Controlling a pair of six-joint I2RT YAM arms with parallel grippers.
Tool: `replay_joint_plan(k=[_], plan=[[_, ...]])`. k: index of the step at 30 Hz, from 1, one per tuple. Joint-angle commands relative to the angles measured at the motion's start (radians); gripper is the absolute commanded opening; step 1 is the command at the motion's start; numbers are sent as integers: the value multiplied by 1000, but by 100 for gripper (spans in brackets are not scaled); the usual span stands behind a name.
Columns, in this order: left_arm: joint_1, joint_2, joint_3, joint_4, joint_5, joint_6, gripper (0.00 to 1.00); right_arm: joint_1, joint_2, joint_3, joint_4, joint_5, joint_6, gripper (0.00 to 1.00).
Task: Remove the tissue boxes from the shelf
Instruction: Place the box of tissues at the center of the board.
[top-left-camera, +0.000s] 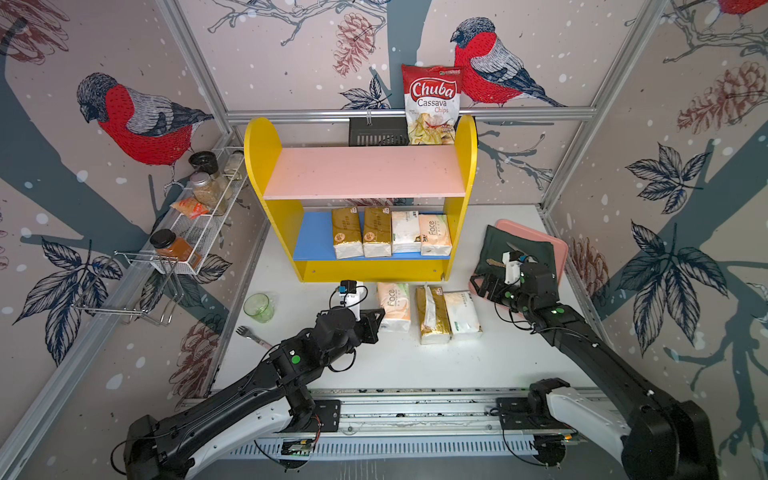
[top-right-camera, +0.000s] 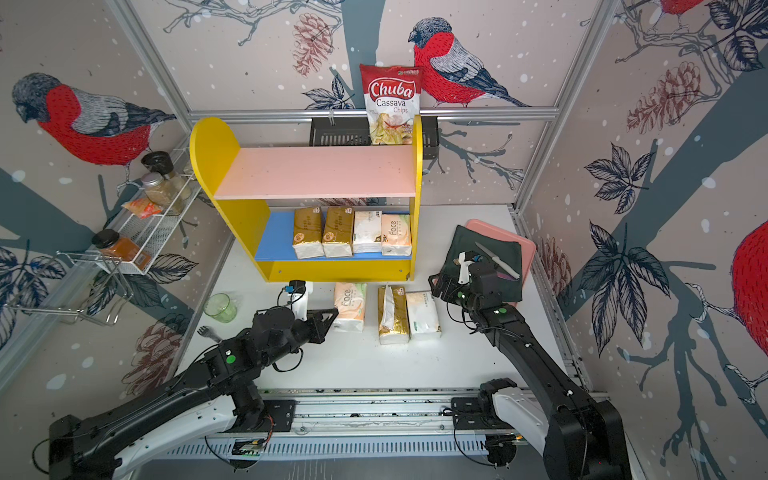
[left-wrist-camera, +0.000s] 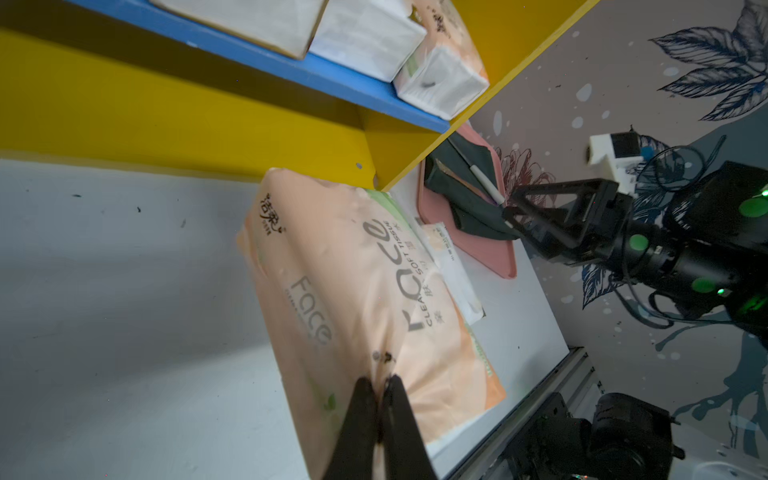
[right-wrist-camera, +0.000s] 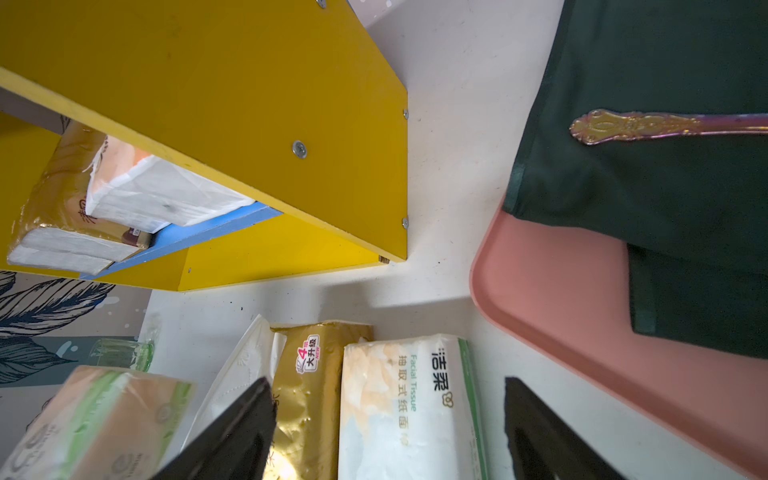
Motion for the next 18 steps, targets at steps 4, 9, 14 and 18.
replay_joint_plan(k=[4,9,14,18], plan=[[-1,-2,-140,268,1,-55,0,0,1,2,5,-5,-24,87],[-1,72,-253,449,40,-91,0,0,8,-1,12,-12,-20,87],[-1,171,-282,551,76,-106,0,0,2,-5,9,-9,-23,87],[-1,243,-283,613,97,-103,0,1,1,-10,12,-11,-20,87]])
